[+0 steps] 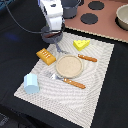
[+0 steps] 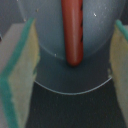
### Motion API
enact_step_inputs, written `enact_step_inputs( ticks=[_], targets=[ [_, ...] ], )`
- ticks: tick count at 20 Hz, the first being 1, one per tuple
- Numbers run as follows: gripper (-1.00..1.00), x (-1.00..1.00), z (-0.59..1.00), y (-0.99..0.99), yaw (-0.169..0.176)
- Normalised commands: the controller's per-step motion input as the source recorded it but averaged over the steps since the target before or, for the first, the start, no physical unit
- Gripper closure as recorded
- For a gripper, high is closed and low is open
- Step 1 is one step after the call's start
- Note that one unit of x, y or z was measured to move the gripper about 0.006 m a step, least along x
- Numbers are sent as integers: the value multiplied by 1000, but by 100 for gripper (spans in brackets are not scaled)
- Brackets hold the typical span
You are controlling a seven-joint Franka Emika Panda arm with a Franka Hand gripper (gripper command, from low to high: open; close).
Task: Interact with the objects in diverse but meaningful ways.
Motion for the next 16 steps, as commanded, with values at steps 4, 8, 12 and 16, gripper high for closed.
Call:
enact_step_inputs(
  ticks=[4,8,12,16],
  targets=[
    [-100,617,589,130,-48],
    [-100,926,654,55,-48],
    [-100,994,627,38,-33],
    [-100,1000,373,6,-15]
  ],
)
